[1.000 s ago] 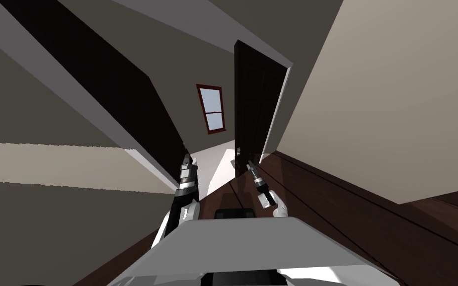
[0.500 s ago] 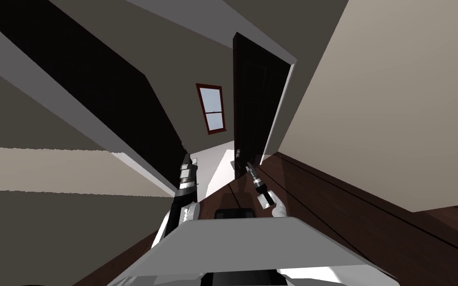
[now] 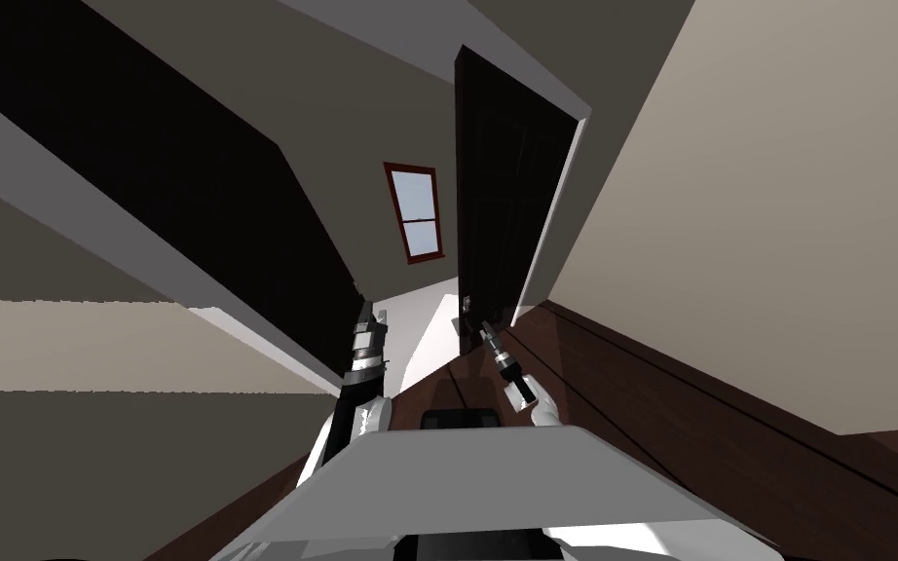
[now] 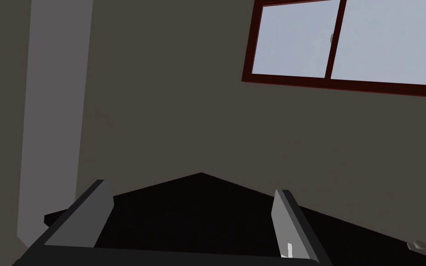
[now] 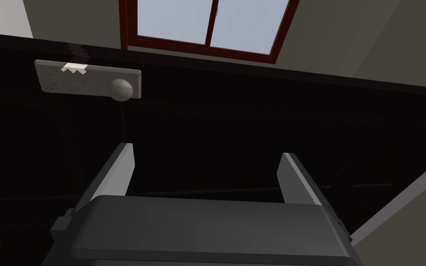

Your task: Push the door open

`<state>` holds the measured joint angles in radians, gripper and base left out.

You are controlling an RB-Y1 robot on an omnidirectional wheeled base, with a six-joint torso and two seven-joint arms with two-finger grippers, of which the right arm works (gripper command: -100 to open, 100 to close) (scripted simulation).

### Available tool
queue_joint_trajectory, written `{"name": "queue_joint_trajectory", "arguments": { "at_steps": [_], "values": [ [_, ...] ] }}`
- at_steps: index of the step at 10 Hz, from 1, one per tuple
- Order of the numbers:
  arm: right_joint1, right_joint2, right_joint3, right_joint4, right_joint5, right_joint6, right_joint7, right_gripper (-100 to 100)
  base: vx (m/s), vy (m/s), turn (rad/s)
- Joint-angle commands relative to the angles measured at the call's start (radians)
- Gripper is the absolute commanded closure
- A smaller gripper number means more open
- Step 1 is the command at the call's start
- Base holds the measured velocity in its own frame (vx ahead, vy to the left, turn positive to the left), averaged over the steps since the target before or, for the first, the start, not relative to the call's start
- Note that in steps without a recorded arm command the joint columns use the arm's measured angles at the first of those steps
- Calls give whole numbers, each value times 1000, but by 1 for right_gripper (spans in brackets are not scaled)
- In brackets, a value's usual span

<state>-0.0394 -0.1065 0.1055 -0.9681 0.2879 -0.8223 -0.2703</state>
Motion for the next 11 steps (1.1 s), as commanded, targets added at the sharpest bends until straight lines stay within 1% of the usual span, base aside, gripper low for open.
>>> {"name": "queue_joint_trajectory", "arguments": {
  "at_steps": [1,2,3,8,9,10,11],
  "values": [
    [-17,-1,0,40,6,-7,-10,-100,88,-50,32],
    [-26,-1,1,62,10,-11,-15,-100,89,-47,30],
    [-26,-1,1,62,10,-11,-15,-100,60,-29,6],
    [-64,1,3,160,27,-26,-37,-100,72,-39,24],
    [-71,1,4,179,31,-29,-42,-100,75,-51,20],
    [-84,2,5,212,36,-34,-49,-100,107,-80,29],
    [-90,2,5,227,39,-37,-53,-100,118,-77,34]
  ]
}}
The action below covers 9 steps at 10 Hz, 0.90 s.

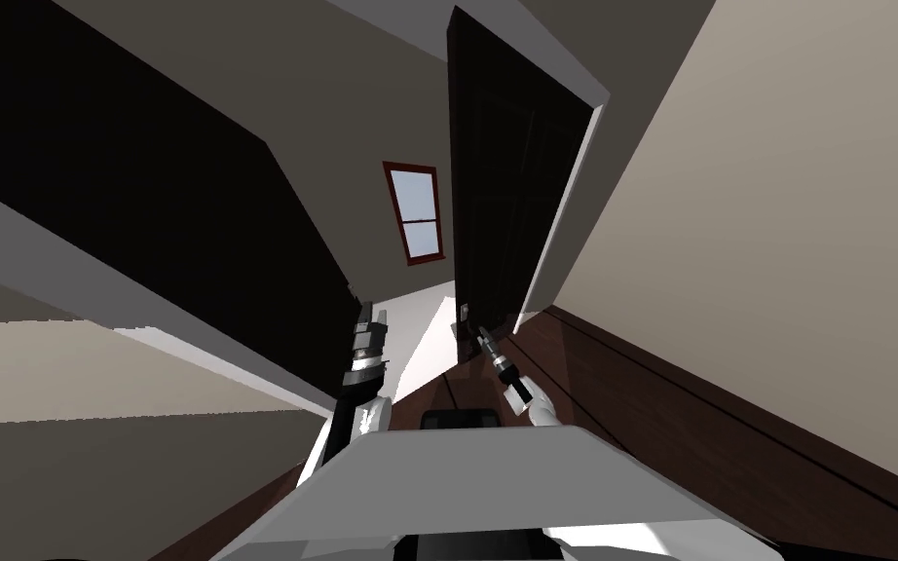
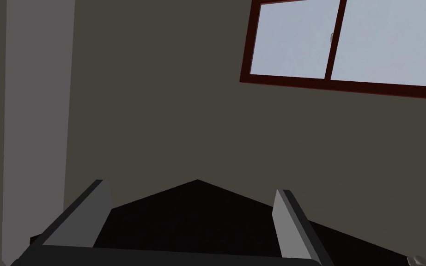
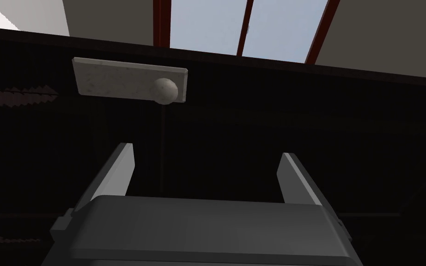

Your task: Push the door open

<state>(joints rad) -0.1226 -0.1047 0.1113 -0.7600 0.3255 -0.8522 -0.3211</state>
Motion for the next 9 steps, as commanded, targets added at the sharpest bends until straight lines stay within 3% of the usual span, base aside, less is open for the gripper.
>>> {"name": "queue_joint_trajectory", "arguments": {
  "at_steps": [1,6,9],
  "values": [
    [-13,1,0,34,4,-9,-5,-100,102,-47,22],
    [-62,6,3,162,27,-30,-34,-100,137,-64,32],
    [-62,10,-2,159,20,-25,-22,-100,131,21,29]
  ]
}}
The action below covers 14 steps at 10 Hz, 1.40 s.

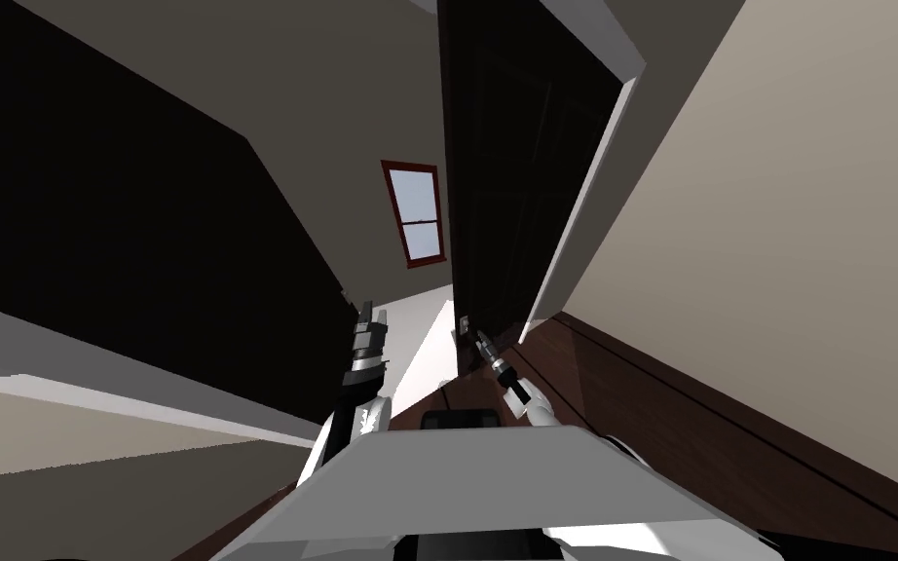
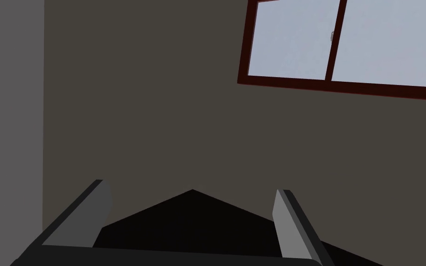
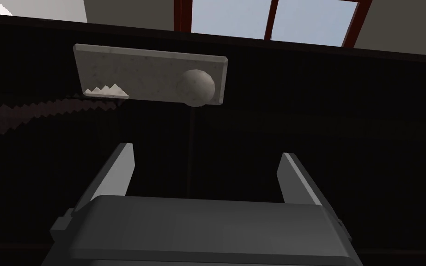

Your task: Push the door open

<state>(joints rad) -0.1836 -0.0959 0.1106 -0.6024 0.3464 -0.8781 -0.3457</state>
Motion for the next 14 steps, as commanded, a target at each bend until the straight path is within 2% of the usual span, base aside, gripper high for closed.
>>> {"name": "queue_joint_trajectory", "arguments": {
  "at_steps": [1,6,7,8,13,14],
  "values": [
    [-1,4,-3,4,-4,2,7,-100,175,73,30],
    [-4,21,-12,14,-17,8,28,-100,195,74,36],
    [-3,19,-11,13,-15,7,25,-100,67,21,-9],
    [-3,19,-11,13,-15,7,25,100,-14,0,8],
    [-3,19,-11,13,-15,7,25,100,-11,-4,2],
    [-2,16,-21,16,-23,11,31,100,101,25,-6]
  ]
}}
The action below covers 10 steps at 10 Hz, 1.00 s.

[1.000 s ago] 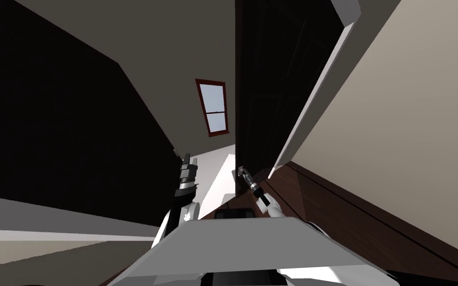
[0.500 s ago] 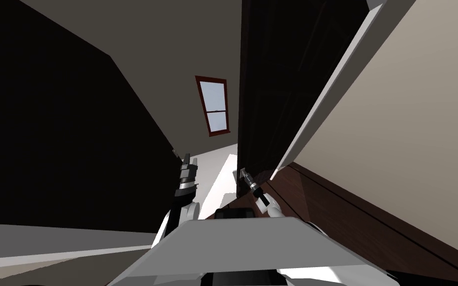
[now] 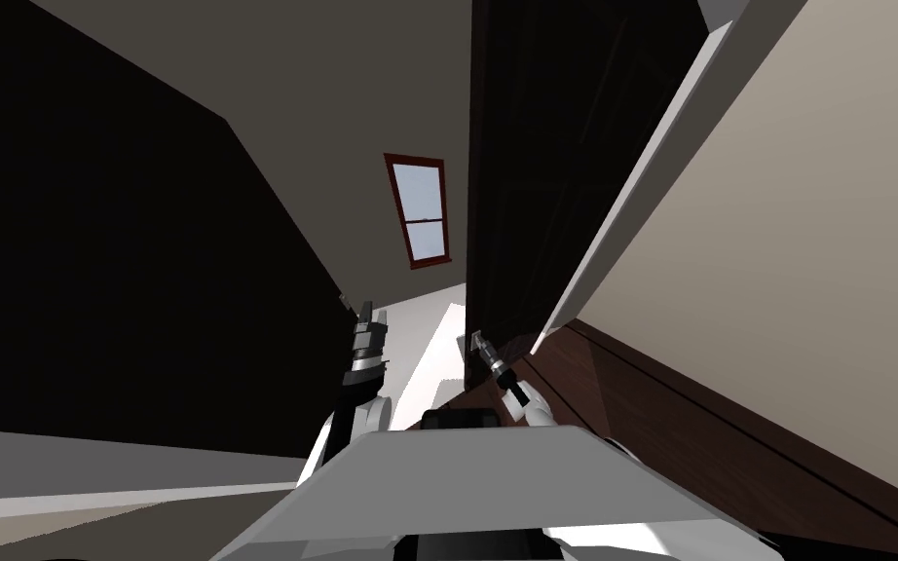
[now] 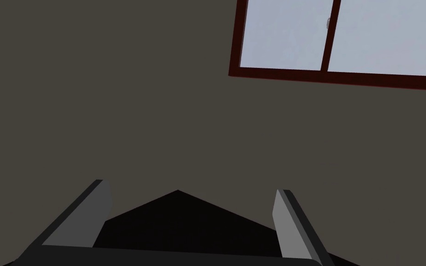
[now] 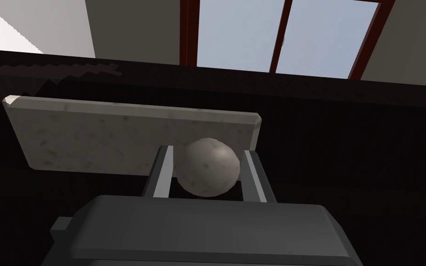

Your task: Push the door open

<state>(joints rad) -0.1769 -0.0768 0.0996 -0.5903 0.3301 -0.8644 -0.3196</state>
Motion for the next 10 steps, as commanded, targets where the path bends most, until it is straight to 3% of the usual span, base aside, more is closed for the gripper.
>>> {"name": "queue_joint_trajectory", "arguments": {
  "at_steps": [1,5,7,8,10],
  "values": [
    [-8,-4,-13,4,-9,-3,6,100,148,63,-13],
    [-7,-13,-45,8,-33,1,22,100,163,95,-8],
    [-7,-13,-45,-12,-33,1,22,100,100,66,-16],
    [-7,-13,-45,8,-33,1,22,100,8,-2,11],
    [-6,-21,-76,11,-57,5,36,100,157,110,-56]
  ]
}}
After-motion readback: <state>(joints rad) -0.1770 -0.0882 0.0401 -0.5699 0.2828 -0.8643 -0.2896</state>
